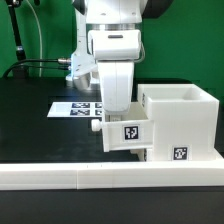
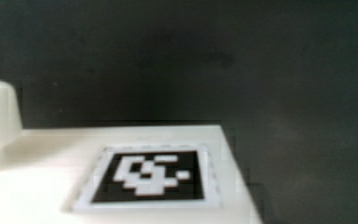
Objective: Assemble drawer
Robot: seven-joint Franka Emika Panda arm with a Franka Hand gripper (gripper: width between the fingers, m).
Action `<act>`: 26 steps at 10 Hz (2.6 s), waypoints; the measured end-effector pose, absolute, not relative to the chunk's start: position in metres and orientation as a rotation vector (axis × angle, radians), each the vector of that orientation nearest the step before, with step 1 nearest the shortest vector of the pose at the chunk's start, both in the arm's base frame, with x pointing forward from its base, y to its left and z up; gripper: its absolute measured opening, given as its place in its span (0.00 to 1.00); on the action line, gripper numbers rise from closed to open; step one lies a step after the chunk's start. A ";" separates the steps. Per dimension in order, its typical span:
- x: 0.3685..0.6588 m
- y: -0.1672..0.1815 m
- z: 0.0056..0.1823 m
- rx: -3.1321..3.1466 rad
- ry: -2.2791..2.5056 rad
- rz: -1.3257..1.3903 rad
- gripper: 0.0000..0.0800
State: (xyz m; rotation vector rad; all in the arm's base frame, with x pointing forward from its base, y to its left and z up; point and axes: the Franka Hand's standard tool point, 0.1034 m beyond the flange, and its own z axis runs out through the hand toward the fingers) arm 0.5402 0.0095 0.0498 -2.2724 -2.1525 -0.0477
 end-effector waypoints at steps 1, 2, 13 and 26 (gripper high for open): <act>0.540 0.009 0.050 -2.272 -2.152 -0.048 0.15; 0.540 0.005 0.052 -2.274 -2.155 -0.050 0.15; 0.541 -0.046 0.115 -2.265 -2.179 0.040 0.81; 0.549 -0.046 0.064 -2.128 -1.922 -0.202 0.81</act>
Offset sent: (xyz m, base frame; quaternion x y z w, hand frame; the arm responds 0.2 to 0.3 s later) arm -0.0081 0.0010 0.0296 0.0014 0.0075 0.0012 1.0000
